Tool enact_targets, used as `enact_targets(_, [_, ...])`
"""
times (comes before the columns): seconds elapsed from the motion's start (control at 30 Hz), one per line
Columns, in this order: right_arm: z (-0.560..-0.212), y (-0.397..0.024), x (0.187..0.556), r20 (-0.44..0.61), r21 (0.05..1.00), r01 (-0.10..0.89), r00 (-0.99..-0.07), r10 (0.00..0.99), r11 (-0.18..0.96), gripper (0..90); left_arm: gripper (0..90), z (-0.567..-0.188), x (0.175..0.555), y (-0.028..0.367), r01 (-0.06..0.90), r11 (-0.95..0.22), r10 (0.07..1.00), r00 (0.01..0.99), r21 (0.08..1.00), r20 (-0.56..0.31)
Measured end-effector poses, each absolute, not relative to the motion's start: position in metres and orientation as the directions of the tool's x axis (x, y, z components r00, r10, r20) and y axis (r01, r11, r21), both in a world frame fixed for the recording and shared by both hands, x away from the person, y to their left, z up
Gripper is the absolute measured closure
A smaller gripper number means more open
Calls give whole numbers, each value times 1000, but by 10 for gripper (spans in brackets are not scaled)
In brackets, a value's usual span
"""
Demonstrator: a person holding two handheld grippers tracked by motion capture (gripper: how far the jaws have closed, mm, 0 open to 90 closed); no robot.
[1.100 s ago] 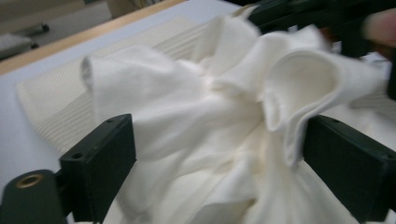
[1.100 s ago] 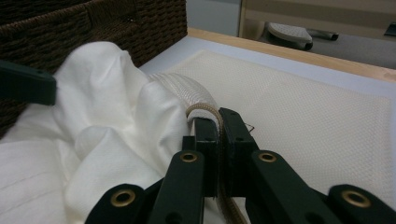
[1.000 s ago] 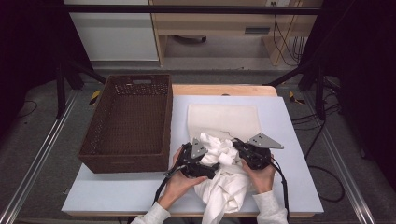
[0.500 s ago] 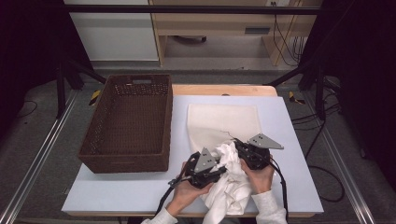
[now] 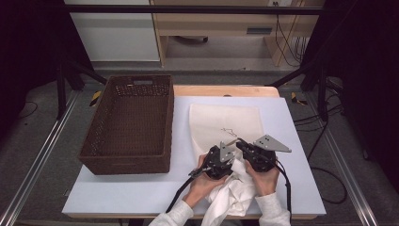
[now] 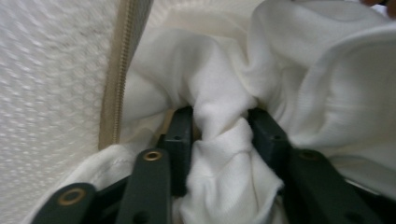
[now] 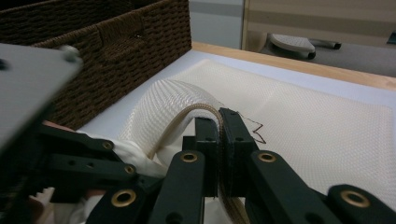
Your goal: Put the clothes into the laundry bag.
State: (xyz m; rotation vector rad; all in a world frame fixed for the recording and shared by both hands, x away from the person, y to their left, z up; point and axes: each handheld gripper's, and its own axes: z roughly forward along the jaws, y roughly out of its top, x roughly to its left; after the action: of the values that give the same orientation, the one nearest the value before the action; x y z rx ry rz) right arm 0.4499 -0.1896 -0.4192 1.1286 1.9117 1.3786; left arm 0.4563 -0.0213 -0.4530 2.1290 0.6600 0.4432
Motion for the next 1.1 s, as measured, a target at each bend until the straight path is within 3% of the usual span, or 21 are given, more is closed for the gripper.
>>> enact_targets(0.07, [-421,-191,451,53,934,330,-513,857,140,874,484,-449,451,-16,291,-495,601,796,818,80])
enact_targets(0.1, [-421,-191,451,53,934,330,-513,857,140,874,484,-445,448,-12,288,-480,598,798,829,69])
enact_targets(0.17, [-421,-192,451,53,934,330,-512,857,139,874,346,-436,442,1,291,-438,595,803,851,31])
enact_targets(0.37, [-421,-192,450,44,932,330,-516,855,151,872,307,-422,429,40,284,-414,612,790,865,33])
enact_targets(0.57, [-424,-191,451,40,926,339,-520,853,163,870,378,-450,431,45,349,-461,612,791,816,8])
enact_targets(0.8, [-426,-189,453,40,924,345,-522,852,168,871,415,-452,433,35,323,-501,619,782,803,71])
enact_targets(0.97, [-428,-187,453,37,920,351,-521,853,174,872,716,-454,437,28,355,-472,625,780,807,23])
enact_targets(1.1, [-430,-187,454,49,921,355,-520,853,164,873,778,-450,436,24,346,-445,592,806,826,-19])
